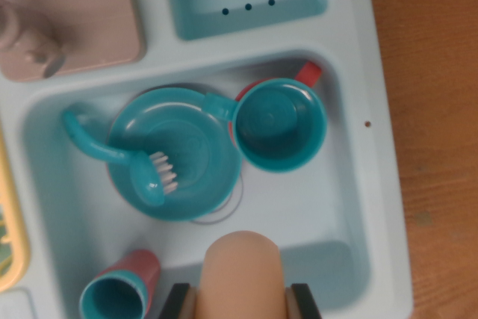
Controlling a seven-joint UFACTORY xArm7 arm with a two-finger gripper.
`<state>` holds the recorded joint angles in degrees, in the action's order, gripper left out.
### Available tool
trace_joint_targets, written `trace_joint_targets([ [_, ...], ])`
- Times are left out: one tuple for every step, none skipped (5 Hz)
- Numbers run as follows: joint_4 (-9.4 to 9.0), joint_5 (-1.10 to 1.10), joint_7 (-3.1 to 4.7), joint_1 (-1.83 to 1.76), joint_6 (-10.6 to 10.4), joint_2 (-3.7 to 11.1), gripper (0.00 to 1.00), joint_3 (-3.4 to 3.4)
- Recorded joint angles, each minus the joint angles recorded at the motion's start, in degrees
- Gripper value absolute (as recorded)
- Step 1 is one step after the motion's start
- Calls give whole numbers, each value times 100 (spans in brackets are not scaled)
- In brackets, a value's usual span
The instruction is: Pick detergent from the sink
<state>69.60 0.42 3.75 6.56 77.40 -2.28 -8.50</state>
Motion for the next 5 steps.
trace_joint_targets([
  [0, 0, 0, 0, 0, 0, 100, 0],
  [178, -13, -12, -2, 245, -68, 100, 1],
  [178, -13, -12, -2, 245, -68, 100, 1],
  [338, -24, -22, -4, 467, -130, 100, 3],
  [338, -24, -22, -4, 467, -130, 100, 3],
])
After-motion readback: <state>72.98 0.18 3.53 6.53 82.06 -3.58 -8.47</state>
